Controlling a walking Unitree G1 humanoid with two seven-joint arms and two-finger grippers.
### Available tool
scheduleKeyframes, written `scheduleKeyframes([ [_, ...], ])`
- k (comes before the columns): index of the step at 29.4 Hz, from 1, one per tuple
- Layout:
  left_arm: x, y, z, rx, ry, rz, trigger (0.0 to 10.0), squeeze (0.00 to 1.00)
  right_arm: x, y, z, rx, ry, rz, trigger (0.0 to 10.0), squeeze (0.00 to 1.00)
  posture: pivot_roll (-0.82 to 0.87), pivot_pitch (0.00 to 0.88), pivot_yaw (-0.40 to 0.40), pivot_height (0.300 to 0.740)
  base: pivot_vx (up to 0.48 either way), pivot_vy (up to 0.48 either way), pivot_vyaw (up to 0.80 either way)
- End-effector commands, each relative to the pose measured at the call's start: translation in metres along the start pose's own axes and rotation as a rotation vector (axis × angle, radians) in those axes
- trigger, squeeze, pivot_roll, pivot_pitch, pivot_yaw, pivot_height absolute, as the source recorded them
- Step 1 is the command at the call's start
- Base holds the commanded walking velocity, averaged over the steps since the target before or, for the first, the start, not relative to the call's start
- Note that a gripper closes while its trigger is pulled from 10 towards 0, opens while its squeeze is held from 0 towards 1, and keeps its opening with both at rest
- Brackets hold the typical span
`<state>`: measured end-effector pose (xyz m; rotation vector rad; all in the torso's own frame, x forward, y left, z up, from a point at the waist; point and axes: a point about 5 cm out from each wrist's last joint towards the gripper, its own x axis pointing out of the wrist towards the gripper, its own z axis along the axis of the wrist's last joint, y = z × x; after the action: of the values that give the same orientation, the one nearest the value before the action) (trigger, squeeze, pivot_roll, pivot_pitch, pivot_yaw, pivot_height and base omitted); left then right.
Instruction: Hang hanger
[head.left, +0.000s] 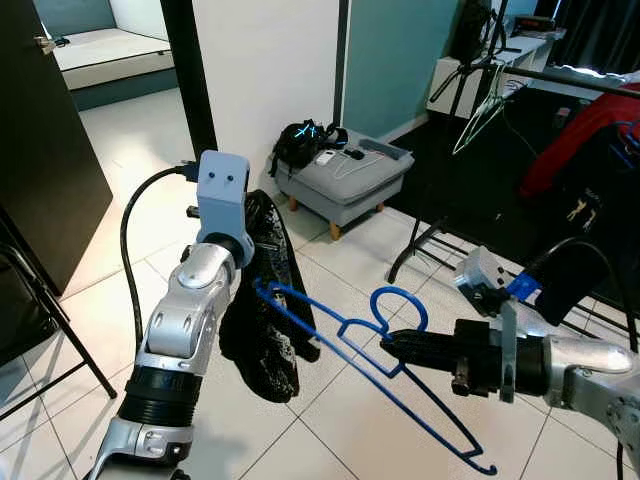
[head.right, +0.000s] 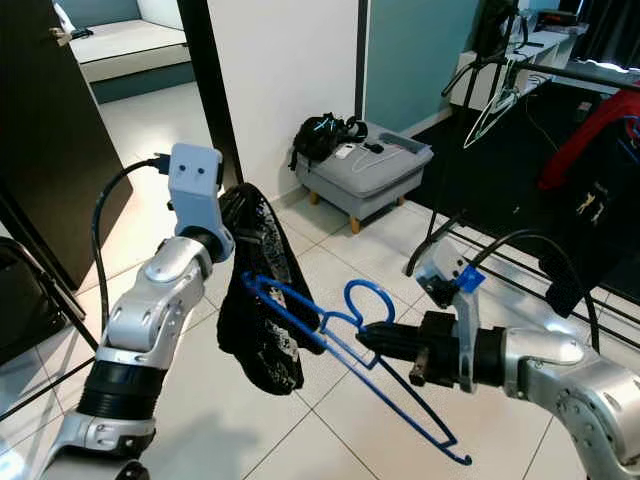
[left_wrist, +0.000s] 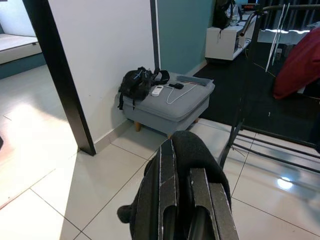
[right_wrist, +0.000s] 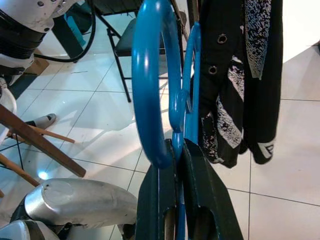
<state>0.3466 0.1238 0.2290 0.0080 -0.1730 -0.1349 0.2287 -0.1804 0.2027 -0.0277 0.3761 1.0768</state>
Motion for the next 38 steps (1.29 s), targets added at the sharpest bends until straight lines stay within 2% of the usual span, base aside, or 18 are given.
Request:
scheduleKeyframes([
  [1, -0.002, -0.002, 0.006, -0.005, -0.027, 0.001, 10.0, 0.00, -0.002, 0.003, 0.003, -0.009, -0.004, 0.013, 10.0, 0.00, -0.03, 0.023, 0.028, 0.735, 0.000, 0.000, 0.00],
  [9, -0.002, -0.002, 0.006, -0.005, -0.029, -0.001, 10.0, 0.00, 0.001, -0.002, 0.004, -0.017, -0.011, -0.027, 10.0, 0.00, -0.03, 0.021, 0.027, 0.735, 0.000, 0.000, 0.00],
  [15, -0.002, -0.003, 0.007, -0.008, -0.032, -0.004, 10.0, 0.00, 0.013, -0.015, 0.008, -0.022, -0.028, -0.131, 10.0, 0.00, -0.02, 0.015, 0.023, 0.735, 0.000, 0.000, 0.00],
  [28, -0.003, -0.007, 0.010, -0.033, -0.040, -0.016, 10.0, 0.00, 0.023, -0.030, 0.011, -0.005, -0.042, -0.237, 10.0, 0.00, -0.02, 0.016, 0.016, 0.735, 0.000, 0.000, 0.00],
  [31, -0.005, -0.019, 0.011, -0.089, -0.045, -0.076, 10.0, 0.00, 0.031, -0.037, 0.015, 0.014, -0.076, -0.268, 10.0, 0.00, -0.02, 0.020, 0.015, 0.735, 0.000, 0.000, 0.00],
  [34, -0.005, -0.019, 0.011, -0.089, -0.045, -0.076, 10.0, 0.00, 0.031, -0.037, 0.015, 0.014, -0.076, -0.268, 10.0, 0.00, -0.02, 0.020, 0.015, 0.735, 0.000, 0.000, 0.00],
  [35, -0.006, -0.027, 0.011, -0.113, -0.045, -0.112, 10.0, 0.00, 0.036, -0.038, 0.016, 0.016, -0.086, -0.272, 10.0, 0.00, -0.02, 0.020, 0.015, 0.735, 0.000, 0.000, 0.00],
  [36, -0.008, -0.042, 0.010, -0.141, -0.039, -0.168, 10.0, 0.00, 0.044, -0.041, 0.021, 0.017, -0.111, -0.280, 10.0, 0.00, -0.01, 0.023, 0.012, 0.735, 0.000, 0.000, 0.00],
  [37, -0.008, -0.042, 0.010, -0.141, -0.039, -0.168, 10.0, 0.00, 0.044, -0.041, 0.021, 0.017, -0.111, -0.280, 10.0, 0.00, -0.01, 0.023, 0.012, 0.735, 0.000, 0.000, 0.00],
  [38, -0.011, -0.055, 0.010, -0.173, -0.030, -0.214, 10.0, 0.00, 0.052, -0.045, 0.029, 0.014, -0.151, -0.295, 10.0, 0.00, -0.01, 0.023, 0.012, 0.735, 0.000, 0.000, 0.00],
])
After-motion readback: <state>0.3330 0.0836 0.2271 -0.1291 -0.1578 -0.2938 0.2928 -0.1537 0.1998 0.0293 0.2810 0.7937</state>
